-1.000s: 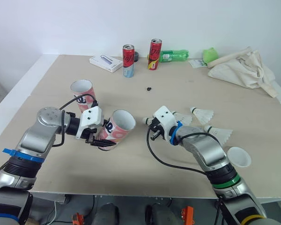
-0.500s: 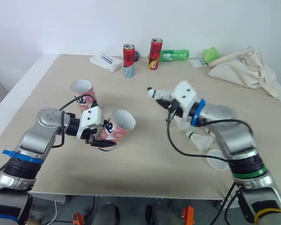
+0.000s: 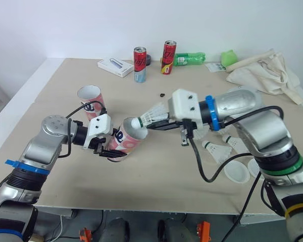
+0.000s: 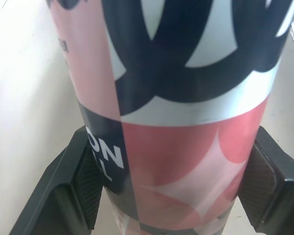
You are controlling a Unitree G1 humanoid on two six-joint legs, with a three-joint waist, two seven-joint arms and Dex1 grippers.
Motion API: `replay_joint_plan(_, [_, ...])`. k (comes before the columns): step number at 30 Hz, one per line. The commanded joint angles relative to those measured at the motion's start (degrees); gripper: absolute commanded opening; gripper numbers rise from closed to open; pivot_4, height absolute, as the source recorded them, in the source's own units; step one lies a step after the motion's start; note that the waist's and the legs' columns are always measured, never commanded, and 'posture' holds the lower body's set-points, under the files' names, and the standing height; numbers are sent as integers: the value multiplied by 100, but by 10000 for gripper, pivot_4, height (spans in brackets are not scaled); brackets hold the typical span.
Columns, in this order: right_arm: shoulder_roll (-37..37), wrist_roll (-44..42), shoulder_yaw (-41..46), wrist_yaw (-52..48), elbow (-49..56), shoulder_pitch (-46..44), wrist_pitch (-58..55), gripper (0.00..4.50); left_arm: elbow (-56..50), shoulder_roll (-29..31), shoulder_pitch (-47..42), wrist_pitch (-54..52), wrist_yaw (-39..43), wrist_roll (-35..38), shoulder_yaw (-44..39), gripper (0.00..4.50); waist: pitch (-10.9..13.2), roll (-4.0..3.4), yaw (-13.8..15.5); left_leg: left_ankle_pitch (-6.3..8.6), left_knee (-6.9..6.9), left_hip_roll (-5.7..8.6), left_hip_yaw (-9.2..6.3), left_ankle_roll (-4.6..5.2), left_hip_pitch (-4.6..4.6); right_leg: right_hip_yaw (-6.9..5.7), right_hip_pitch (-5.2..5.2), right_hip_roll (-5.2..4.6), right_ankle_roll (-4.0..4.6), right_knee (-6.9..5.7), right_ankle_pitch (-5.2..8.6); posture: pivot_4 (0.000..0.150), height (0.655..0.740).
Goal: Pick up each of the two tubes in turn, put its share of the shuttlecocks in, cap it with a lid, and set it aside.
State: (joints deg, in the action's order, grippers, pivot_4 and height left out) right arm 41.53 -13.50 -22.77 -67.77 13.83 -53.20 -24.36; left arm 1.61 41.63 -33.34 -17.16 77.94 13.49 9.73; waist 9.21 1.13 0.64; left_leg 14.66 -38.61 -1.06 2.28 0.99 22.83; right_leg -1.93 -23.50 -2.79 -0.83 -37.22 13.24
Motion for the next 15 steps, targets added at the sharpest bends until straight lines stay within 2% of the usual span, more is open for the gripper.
replay_joint_plan(1, [-157, 326, -83, -182, -214, -347, 337, 560, -14, -40, 18, 22, -26, -37, 118, 32363, 0, 0, -1, 0, 0, 5, 0, 0, 4, -1, -4, -4, -1, 0, 1, 1500, 7324])
replay_joint_plan(5, [-404, 591, -291, -363, -561, -673, 409, 560, -22, -46, 37, 16, -40, -33, 109, 32363, 1, -2, -1, 0, -1, 7, -1, 0, 5, 0, -7, -6, -2, -5, -1, 1500, 7324])
replay_joint_plan(8, [-516, 532, -249, -530, -639, -829, 273, 10446, -46, -53, 41, -5, -45, -20, 110, 32363, 1, -1, 3, -1, -3, 8, -11, 1, 7, -10, -3, -8, -2, -5, 0, 1500, 7324])
replay_joint_plan(13, [-491, 131, 157, -716, -615, -920, -176, 33955, -52, -73, 32, -20, -40, -14, 123, 32363, 1, -2, 1, -1, -3, 11, -10, 1, 7, -9, -3, -11, -2, -5, 0, 1500, 7324])
replay_joint_plan(15, [-419, -137, 410, -822, -673, -967, -455, 33955, -32, -90, 16, -16, -36, -17, 135, 32363, 1, -2, 2, -1, -3, 11, -11, 1, 7, -10, -2, -12, -2, -5, 0, 1500, 7324])
